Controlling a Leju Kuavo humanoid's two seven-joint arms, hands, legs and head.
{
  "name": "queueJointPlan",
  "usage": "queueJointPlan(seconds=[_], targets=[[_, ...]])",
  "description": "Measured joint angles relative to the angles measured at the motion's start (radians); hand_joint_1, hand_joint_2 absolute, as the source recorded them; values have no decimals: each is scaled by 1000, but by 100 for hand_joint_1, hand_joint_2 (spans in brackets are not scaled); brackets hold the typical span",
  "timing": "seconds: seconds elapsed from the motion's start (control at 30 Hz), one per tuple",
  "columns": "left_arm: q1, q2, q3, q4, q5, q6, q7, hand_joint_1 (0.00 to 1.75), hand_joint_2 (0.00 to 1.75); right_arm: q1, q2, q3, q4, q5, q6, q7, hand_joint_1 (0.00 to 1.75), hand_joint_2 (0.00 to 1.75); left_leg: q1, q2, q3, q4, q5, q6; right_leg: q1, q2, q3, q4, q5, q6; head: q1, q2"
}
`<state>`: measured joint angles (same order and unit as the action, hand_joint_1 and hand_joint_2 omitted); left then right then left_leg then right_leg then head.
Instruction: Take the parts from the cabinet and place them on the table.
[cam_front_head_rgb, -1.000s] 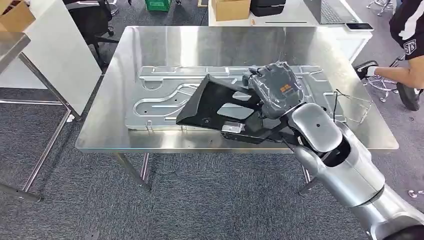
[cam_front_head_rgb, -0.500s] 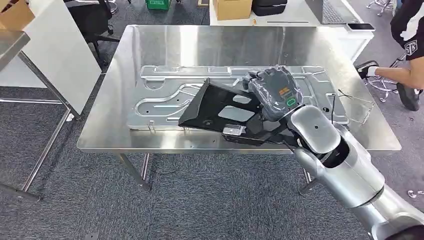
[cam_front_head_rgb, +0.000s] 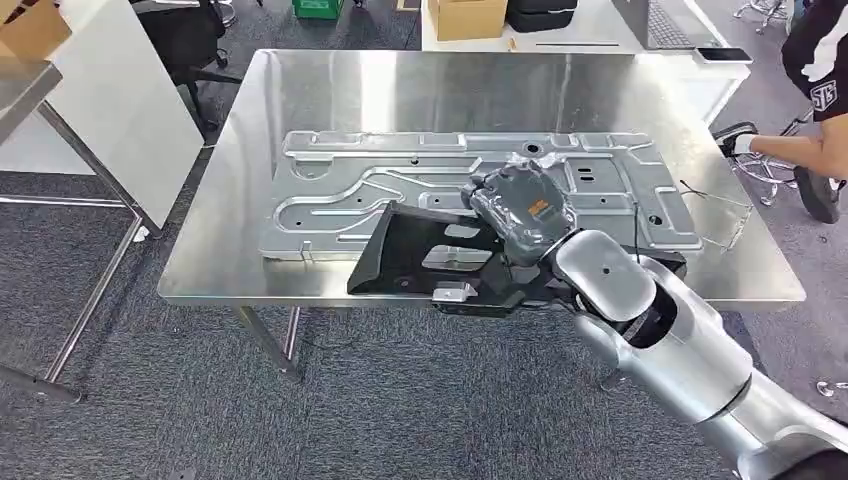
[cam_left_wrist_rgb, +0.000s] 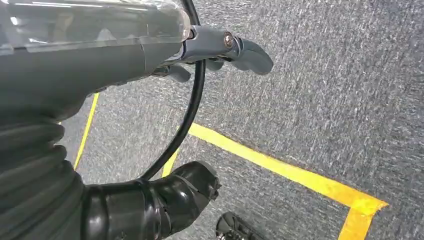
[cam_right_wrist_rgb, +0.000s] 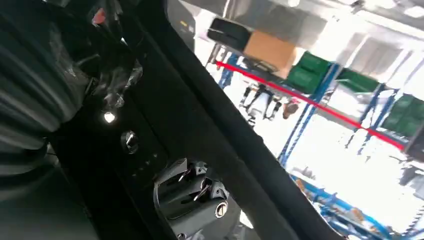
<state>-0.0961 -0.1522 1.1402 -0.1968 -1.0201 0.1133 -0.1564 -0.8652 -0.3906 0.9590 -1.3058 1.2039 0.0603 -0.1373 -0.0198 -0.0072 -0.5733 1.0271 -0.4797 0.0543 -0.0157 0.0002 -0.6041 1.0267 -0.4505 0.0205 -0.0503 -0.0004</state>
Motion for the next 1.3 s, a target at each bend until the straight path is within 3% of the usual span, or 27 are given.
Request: queueJointPlan(seconds=[0.07,0.13,0.17,0.23,0.27,0.3,0.33,0.37,0.4,0.43,0.47,0.5,0.57,0.6,0.63,0.7,0.77,0.8,0.83,0.87,0.93,0.97,1.0,1.03,1.07,1.13,1.3], targets=[[0,0,0,0,0,0,2,0,175,-1,0,15,0,-1,2,-1,175,175,2,-1,0,-6,3,8,3,1,3,11,11,9,0,0],[0,-3,0,0,0,1,2,0,175,-4,0,23,0,-2,5,-1,175,175,8,0,23,-23,10,19,2,1,-10,42,-14,9,3,0],[0,-3,0,0,0,1,2,0,175,-9,0,25,0,-2,6,-1,175,175,9,0,24,-23,10,21,4,1,-36,93,-44,7,4,0],[0,-4,0,0,0,1,2,0,175,-9,0,32,0,-3,8,-2,175,175,7,-1,25,-23,-4,25,3,1,-119,245,-108,9,3,0],[0,-4,0,0,0,1,2,0,175,-8,0,36,0,-3,8,-3,175,175,6,-2,25,-21,-6,27,4,1,-146,288,-116,7,3,0],[2,-4,0,0,0,1,2,0,175,-6,0,40,1,-5,9,-3,175,175,5,-3,30,-19,-12,26,3,1,-164,303,-105,8,3,0],[5,-4,1,0,0,1,2,0,175,-5,0,44,2,-5,10,-3,175,175,3,-5,40,-17,-19,25,4,1,-151,260,-65,3,3,0],[6,-4,1,0,0,1,2,0,175,-6,0,46,3,-7,10,-3,175,175,1,-6,51,-16,-26,24,7,1,-121,188,-14,-6,3,0],[6,-5,1,0,0,1,2,0,175,-7,-1,47,4,-11,10,-3,175,175,-3,-7,67,-16,-33,22,14,0,-78,83,54,-22,4,0],[8,-11,1,1,0,1,2,0,175,-6,-2,49,5,-12,9,-3,175,175,1,-6,67,-21,-41,20,19,0,-57,44,59,-40,1,0],[3,-14,2,2,0,1,2,0,175,-9,-2,52,6,-13,9,-3,175,175,1,-6,75,-22,-41,14,29,-1,-62,34,48,-39,-5,0],[2,-14,2,2,0,1,2,0,175,-15,-2,54,6,-14,6,-5,175,175,7,-5,69,-24,-43,1,32,-1,-42,0,39,-46,0,0],[3,-15,2,2,-1,1,3,0,175,-22,-2,55,6,-14,-2,-2,175,175,8,-1,84,-26,-32,-10,39,-5,-27,-15,41,-51,1,0],[2,-15,2,2,-5,0,3,0,175,-26,-2,55,5,-15,-3,0,175,175,0,-1,85,-22,-31,-13,22,-3,-5,-32,43,-53,0,0],[4,-16,2,3,-6,0,5,0,175,-29,-3,55,6,-16,-1,1,175,175,4,0,74,13,-29,-16,20,-6,14,-50,44,-51,3,0],[1,-19,2,3,-6,-1,4,0,175,-51,4,59,5,-17,18,-3,175,175,16,0,-10,140,-46,-36,9,-6,31,-61,38,-58,-4,0],[1,-18,2,3,-6,-3,1,0,175,-60,4,70,4,-30,34,-11,175,175,33,1,-94,236,-107,-59,-1,-6,47,-61,21,-49,-4,0],[2,-17,2,3,-6,-5,1,0,175,-60,4,73,4,-38,38,-11,175,175,41,1,-118,242,-117,-72,-8,-6,57,-59,12,-42,-5,0],[4,-17,3,3,-1,-8,1,0,175,-60,3,76,3,-44,40,-11,175,175,49,2,-124,213,-96,-81,-15,-6,67,-56,1,-34,-4,0],[8,-16,5,3,1,-11,1,0,175,-63,2,78,2,-47,42,-11,175,175,57,3,-115,156,-46,-90,-24,-5,77,-51,-10,-25,-4,0],[10,-16,7,3,0,-18,-4,0,175,-82,2,80,-2,-48,47,-7,175,175,78,12,-81,-7,105,-116,-37,-5,87,-27,-41,1,-4,0],[14,-18,8,6,0,-21,-5,0,175,-91,0,82,-4,-48,50,-6,175,175,66,11,-96,4,71,-114,-36,-1,84,-12,-50,12,-8,0],[8,-18,8,6,-1,-21,-6,0,175,-102,0,84,-7,-49,60,-6,175,175,65,16,-94,18,49,-87,-34,-1,72,-9,-56,20,-9,0],[7,-17,8,6,-3,-21,-6,0,175,-106,-4,87,-11,-49,69,-6,175,175,64,12,-102,22,79,-73,-30,-2,71,-5,-64,27,-7,0],[9,-18,8,6,-3,-21,-6,0,175,-107,-13,87,-16,-51,70,-6,175,175,76,10,-100,21,80,-67,-34,-2,80,-7,-74,28,-7,0],[8,-20,10,6,-3,-21,-6,0,175,-114,-18,92,-20,-52,72,-6,175,175,73,7,-104,22,81,-70,-31,-1,85,-25,-69,18,-6,0],[8,-22,10,6,-3,-21,-6,0,175,-116,-34,107,-22,-52,72,-6,175,175,73,-12,-105,21,75,-60,-32,-3,108,-54,-66,14,-6,0]])
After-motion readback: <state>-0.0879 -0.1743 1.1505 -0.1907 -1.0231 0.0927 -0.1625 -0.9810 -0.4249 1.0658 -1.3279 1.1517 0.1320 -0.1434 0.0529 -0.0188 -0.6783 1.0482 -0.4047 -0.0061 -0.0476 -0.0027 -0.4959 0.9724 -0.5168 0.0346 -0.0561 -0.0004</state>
